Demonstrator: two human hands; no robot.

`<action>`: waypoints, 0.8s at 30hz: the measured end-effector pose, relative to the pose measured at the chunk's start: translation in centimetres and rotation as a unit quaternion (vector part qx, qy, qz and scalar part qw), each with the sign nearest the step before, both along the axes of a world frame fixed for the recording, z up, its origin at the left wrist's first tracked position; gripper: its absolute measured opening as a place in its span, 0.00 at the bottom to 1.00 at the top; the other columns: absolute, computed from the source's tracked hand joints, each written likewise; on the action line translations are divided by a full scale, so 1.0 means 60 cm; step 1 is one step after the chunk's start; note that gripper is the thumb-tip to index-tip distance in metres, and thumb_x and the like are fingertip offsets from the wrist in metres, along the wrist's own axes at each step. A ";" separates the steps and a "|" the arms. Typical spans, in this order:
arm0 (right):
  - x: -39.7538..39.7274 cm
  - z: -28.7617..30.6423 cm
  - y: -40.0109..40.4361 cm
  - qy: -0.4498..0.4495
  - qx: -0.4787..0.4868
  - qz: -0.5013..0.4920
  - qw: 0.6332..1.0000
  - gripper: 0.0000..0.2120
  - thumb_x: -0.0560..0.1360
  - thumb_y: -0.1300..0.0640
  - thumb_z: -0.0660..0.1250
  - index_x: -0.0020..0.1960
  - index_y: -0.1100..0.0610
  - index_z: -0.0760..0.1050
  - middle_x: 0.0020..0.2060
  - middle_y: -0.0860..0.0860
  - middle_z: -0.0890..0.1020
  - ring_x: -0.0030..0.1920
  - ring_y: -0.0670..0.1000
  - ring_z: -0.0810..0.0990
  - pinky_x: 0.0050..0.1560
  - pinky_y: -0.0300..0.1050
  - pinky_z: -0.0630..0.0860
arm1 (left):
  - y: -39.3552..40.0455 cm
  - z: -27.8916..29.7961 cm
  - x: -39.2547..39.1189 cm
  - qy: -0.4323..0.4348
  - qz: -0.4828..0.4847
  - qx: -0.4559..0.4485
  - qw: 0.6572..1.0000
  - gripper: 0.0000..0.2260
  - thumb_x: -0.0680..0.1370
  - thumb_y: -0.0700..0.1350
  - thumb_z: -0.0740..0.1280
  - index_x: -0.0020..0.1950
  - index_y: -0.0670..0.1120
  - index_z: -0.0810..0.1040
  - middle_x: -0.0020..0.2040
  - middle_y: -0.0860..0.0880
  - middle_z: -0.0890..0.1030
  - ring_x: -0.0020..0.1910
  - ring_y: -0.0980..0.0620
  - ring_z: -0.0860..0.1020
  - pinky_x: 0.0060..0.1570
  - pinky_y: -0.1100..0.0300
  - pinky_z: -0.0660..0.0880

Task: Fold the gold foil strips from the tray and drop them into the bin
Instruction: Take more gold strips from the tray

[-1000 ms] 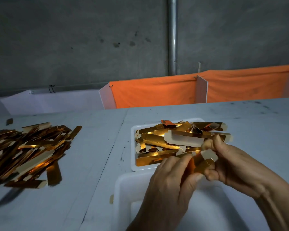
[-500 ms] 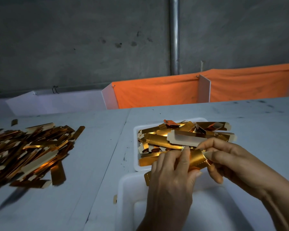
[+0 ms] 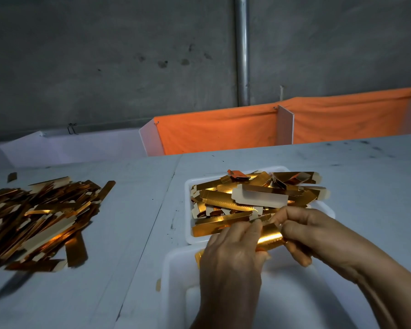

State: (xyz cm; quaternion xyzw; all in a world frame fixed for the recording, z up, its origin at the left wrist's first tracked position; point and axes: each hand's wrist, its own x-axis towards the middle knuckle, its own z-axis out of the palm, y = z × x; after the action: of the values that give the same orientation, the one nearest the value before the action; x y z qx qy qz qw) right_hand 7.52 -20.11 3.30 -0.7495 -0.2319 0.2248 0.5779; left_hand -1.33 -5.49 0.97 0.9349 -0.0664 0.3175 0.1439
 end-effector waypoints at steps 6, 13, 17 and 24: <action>0.000 0.000 0.003 0.105 0.122 -0.022 0.987 0.06 0.78 0.62 0.61 0.48 0.63 0.75 0.25 0.55 0.74 0.22 0.48 0.72 0.23 0.37 0.69 | 0.003 0.005 -0.005 0.119 -0.040 -0.292 0.948 0.16 0.76 0.54 0.67 0.64 0.59 0.76 0.49 0.70 0.74 0.49 0.71 0.73 0.46 0.80 0.67; 0.000 0.005 -0.006 0.016 0.121 -0.007 0.993 0.14 0.67 0.44 0.74 0.46 0.53 0.82 0.41 0.49 0.81 0.43 0.47 0.80 0.40 0.39 0.77 | 0.031 0.012 -0.002 0.296 -0.121 -0.541 0.778 0.22 0.77 0.61 0.53 0.57 0.50 0.79 0.45 0.55 0.85 0.43 0.59 0.82 0.40 0.69 0.75; 0.000 0.003 -0.003 0.017 0.112 0.003 0.994 0.15 0.65 0.44 0.72 0.45 0.53 0.82 0.49 0.53 0.83 0.54 0.49 0.82 0.48 0.45 0.79 | 0.041 0.011 -0.003 0.342 -0.144 -0.552 0.747 0.27 0.73 0.64 0.51 0.61 0.49 0.76 0.45 0.54 0.85 0.38 0.59 0.82 0.37 0.69 0.75; -0.005 0.004 0.004 0.016 0.084 0.045 0.995 0.14 0.67 0.49 0.73 0.46 0.57 0.80 0.42 0.55 0.84 0.45 0.52 0.83 0.47 0.47 0.80 | 0.041 0.015 0.003 0.391 -0.152 -0.510 0.751 0.28 0.68 0.66 0.49 0.49 0.50 0.80 0.36 0.58 0.84 0.33 0.63 0.80 0.31 0.73 0.73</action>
State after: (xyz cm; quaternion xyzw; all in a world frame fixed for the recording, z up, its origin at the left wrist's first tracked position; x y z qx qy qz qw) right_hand 7.23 -19.87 3.54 -0.6834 -0.2737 0.2424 0.6319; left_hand -1.15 -3.02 1.86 0.7429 0.0258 -0.1148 0.6590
